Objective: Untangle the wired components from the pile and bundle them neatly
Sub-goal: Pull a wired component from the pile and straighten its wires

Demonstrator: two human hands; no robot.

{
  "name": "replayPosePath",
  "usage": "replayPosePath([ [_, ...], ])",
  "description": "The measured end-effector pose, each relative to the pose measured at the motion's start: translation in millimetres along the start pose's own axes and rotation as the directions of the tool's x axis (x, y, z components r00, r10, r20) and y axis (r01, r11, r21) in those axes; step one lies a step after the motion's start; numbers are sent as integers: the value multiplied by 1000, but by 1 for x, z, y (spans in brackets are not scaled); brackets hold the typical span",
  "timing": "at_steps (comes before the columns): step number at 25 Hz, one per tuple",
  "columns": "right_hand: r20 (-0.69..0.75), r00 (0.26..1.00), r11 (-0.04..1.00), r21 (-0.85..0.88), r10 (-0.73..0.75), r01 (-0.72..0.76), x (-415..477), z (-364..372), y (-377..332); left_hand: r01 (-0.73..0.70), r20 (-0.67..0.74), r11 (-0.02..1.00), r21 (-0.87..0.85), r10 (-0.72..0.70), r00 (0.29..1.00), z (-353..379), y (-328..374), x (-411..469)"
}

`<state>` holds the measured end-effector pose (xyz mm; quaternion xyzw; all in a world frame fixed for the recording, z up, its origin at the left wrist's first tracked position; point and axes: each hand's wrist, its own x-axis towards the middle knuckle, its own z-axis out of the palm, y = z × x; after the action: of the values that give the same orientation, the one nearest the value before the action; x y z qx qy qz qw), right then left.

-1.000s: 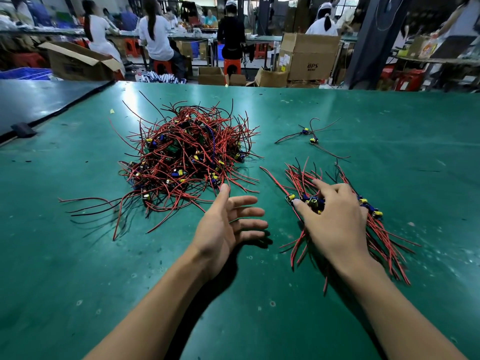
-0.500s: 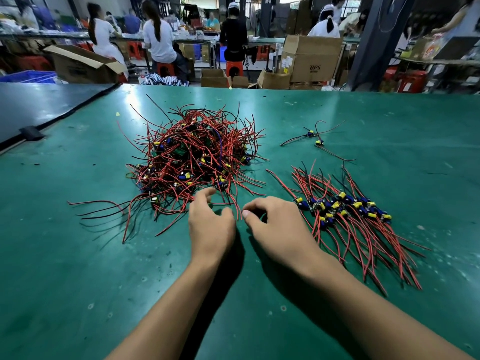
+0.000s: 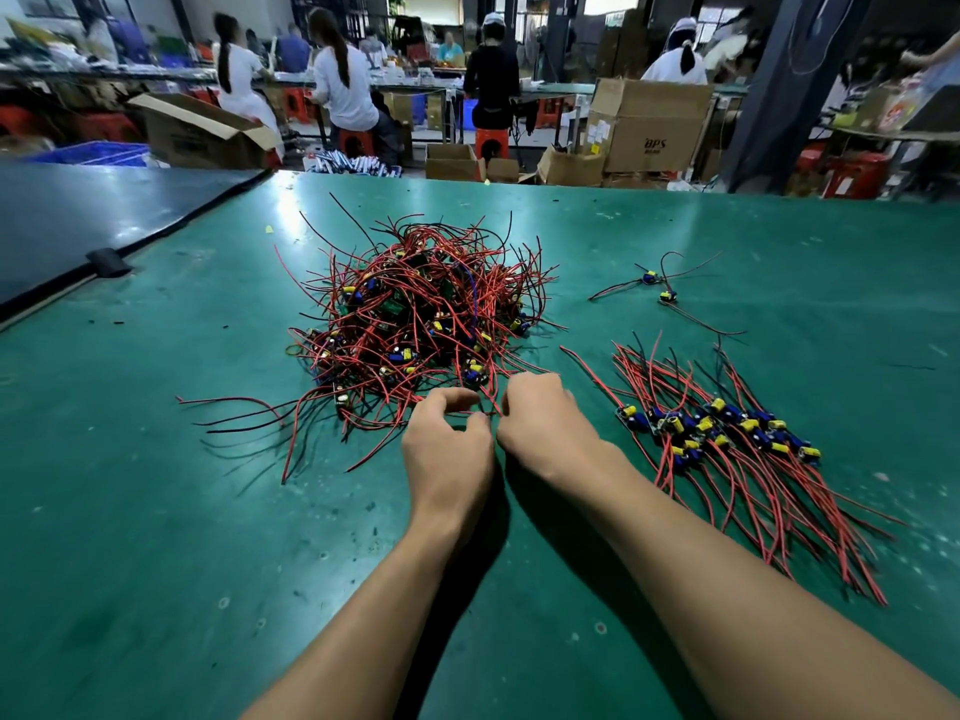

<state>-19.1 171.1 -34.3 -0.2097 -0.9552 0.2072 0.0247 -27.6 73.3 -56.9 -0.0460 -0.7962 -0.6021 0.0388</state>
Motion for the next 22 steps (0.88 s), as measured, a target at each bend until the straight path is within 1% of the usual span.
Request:
replayPosePath([
  [3, 75, 997, 990, -138, 15, -5, -20, -12, 7, 17, -57, 1000, 8, -17, 998, -1, -1, -1],
  [5, 125, 992, 985, -174, 5, 17, -34, -22, 15, 23, -109, 1000, 17, -21, 994, -1, 0, -2],
  [7, 235, 972, 984, -173, 5, 36, -46, -36, 25, 5, -113, 1000, 8, -4, 994, 0, 1, -2],
  [8, 327, 945, 989, -145, 13, 36, -52, -45, 31, -10, -94, 1000, 12, 11, 995, 1, 1, -2],
  [10, 537, 844, 1000, -20, -5, 19, -64, -60, 44, -49, -23, 998, 37, 50, 998, 4, 1, -5],
  [11, 592, 806, 999, 36, -27, 7, -68, -65, 48, -79, 21, 995, 60, 78, 997, 6, 0, -7],
  [12, 581, 813, 997, 72, -38, -6, -68, -68, 52, -115, 66, 990, 87, 110, 992, 8, -1, -9],
  [13, 510, 860, 996, 84, -24, -22, -65, -67, 57, -151, 108, 983, 108, 140, 984, 9, -2, -11],
  [14, 401, 916, 997, 74, 6, -38, -61, -64, 61, -181, 145, 976, 119, 164, 976, 9, -3, -14],
  [15, 289, 956, 996, 62, 40, -60, -58, -59, 64, -203, 176, 972, 120, 180, 968, 9, -4, -15],
  [16, 204, 977, 994, 74, 59, -76, -56, -52, 65, -219, 202, 969, 114, 193, 960, 9, -5, -16],
  [17, 144, 988, 991, 109, 60, -76, -55, -44, 66, -231, 230, 967, 105, 202, 952, 8, -5, -16],
  [20, 36, 998, 969, 243, 44, -52, -60, -23, 68, -265, 337, 962, 73, 226, 914, 7, -6, -19],
  [22, -25, 998, 942, 332, 51, -39, -62, -19, 71, -236, 379, 972, 10, 214, 900, 7, -5, -18],
])
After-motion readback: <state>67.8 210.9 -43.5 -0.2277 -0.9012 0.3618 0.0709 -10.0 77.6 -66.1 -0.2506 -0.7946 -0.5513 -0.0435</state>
